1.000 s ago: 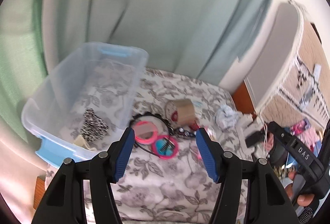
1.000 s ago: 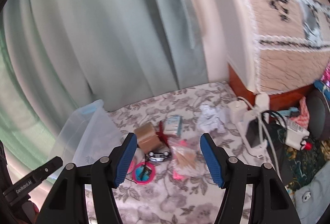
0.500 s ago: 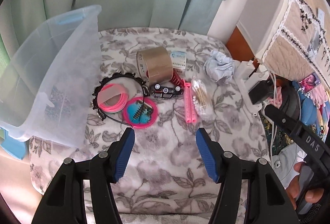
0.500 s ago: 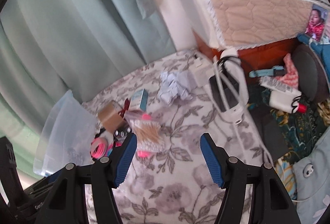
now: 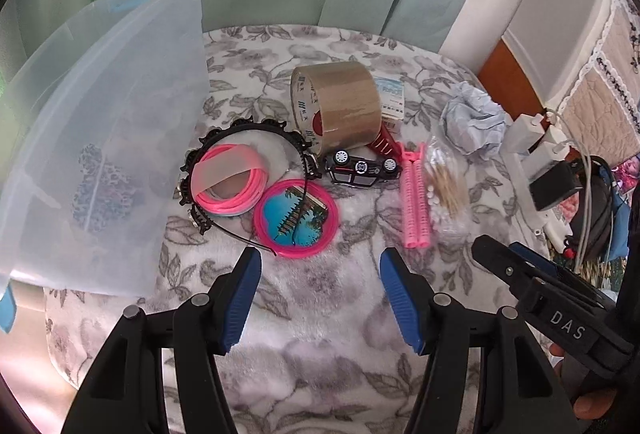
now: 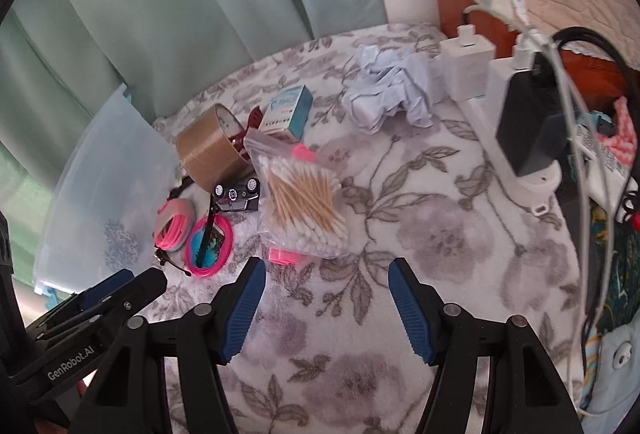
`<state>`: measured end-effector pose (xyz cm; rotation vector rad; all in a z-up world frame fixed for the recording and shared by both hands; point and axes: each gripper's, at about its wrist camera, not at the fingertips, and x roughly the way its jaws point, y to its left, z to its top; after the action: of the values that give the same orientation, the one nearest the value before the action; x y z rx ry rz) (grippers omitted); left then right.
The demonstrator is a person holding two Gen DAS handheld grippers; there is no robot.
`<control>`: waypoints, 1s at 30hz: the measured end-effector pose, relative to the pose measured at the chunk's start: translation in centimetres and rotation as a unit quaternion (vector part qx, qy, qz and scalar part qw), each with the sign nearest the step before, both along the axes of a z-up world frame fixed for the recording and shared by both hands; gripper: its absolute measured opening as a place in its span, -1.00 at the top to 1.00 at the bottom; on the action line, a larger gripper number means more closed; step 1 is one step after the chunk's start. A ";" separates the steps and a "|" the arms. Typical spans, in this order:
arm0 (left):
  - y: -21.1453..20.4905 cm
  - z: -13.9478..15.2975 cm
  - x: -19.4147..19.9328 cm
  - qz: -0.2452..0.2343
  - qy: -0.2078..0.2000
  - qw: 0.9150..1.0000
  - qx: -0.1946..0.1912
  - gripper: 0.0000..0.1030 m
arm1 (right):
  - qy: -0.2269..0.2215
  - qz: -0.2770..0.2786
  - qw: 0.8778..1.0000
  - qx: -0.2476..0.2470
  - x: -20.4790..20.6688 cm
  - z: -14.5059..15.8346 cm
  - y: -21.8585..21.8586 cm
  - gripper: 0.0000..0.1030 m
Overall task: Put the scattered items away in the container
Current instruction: 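Move both tools back toward the remaining items, then grasp the pink hair roller with left tool while right tool grasps cotton swab bag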
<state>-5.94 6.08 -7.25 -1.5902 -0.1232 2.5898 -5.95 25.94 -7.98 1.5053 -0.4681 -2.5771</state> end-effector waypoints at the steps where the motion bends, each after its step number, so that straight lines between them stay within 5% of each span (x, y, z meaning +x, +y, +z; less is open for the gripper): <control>1: -0.1 -0.3 -0.3 0.001 -0.003 1.000 0.001 -0.22 | -0.004 0.005 1.000 0.001 -0.5 -0.4 -0.3 -0.32; 15: 0.2 -3.0 -2.7 0.000 -0.024 1.000 0.019 -0.22 | -0.026 0.029 0.999 -0.011 -5.3 -3.5 -2.3 -0.31; 23: 3.8 -3.6 -4.2 -0.050 -0.024 0.998 0.032 -0.22 | -0.014 -0.029 0.999 -0.042 -5.2 -3.2 1.7 0.21; 30: 6.6 -4.1 -5.3 -0.088 -0.026 0.995 0.030 -0.22 | -0.029 -0.035 0.997 -0.062 -5.8 -4.2 2.8 0.22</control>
<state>-11.27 12.66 -11.31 -1.5714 -0.0617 2.3917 -11.72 28.77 -12.20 1.5514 -0.6862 -2.5097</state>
